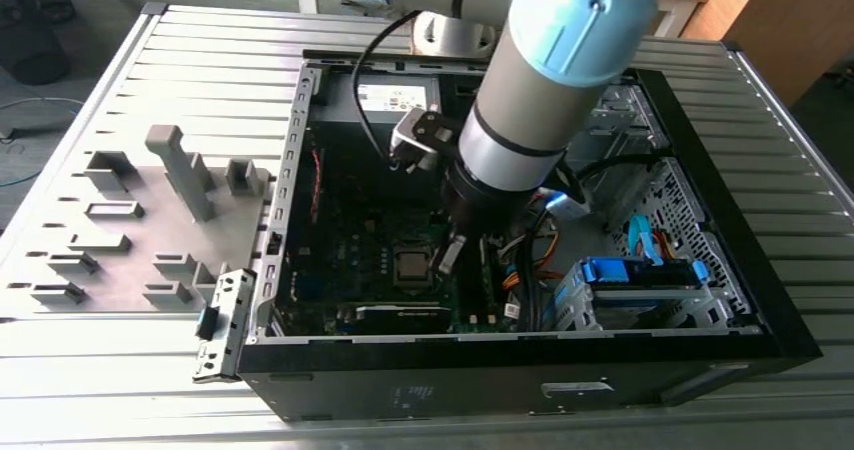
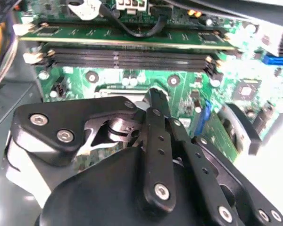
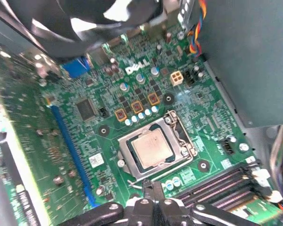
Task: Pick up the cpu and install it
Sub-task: 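Install the first cpu locking lever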
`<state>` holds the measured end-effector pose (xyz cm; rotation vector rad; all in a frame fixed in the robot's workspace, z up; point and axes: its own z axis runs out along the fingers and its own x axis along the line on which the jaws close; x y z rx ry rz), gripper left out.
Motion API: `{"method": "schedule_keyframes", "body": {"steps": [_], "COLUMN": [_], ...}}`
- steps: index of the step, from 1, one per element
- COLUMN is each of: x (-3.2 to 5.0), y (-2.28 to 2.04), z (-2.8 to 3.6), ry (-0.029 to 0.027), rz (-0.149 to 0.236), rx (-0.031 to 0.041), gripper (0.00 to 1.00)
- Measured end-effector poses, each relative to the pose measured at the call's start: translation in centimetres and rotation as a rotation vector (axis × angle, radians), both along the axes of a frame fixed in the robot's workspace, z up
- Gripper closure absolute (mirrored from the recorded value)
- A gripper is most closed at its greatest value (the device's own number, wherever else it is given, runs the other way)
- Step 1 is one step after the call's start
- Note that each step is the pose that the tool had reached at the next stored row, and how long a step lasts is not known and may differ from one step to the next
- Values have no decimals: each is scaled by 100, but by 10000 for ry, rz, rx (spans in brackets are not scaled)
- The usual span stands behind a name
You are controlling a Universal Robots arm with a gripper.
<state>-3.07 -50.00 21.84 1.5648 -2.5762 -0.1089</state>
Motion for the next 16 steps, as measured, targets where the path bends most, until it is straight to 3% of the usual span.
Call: {"method": "schedule_keyframes", "body": {"steps": [6,8,12,16], "x": [0,0,-30,-160], "y": [0,0,4,26], "z": [272,325,327,320], "ry": [0,0,-21,-68], "rz": [0,1,1,0], "rx": [1,-1,44,53], "gripper": [89,89,89,89]}}
